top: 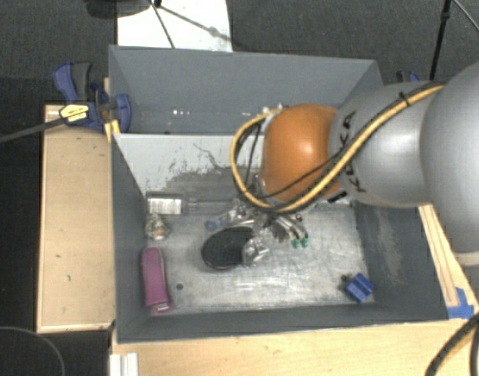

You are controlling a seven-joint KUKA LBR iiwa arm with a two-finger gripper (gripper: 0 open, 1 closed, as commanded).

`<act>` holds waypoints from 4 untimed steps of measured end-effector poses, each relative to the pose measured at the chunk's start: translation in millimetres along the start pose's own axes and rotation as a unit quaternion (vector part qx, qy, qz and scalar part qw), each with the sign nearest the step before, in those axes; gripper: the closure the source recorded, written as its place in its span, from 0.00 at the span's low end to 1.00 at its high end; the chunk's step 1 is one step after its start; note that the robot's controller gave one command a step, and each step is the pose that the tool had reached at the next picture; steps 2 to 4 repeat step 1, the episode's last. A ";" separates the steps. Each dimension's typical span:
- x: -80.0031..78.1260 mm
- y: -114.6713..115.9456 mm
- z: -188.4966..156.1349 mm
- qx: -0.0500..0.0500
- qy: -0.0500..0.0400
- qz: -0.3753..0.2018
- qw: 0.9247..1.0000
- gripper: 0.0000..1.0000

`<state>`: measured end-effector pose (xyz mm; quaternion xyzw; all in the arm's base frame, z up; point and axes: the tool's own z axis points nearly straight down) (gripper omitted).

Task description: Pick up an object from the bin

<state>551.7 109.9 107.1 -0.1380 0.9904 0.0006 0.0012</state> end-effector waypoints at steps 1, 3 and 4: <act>-7.5 4.8 -126.5 0.001 -0.003 -0.111 0.994 1.00; -7.5 4.8 -126.5 0.001 -0.003 -0.111 0.994 1.00; -7.5 4.8 -126.5 0.001 -0.003 -0.111 0.994 1.00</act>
Offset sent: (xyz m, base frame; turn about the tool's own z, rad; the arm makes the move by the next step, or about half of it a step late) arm 0.0037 0.0059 0.1227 -0.2230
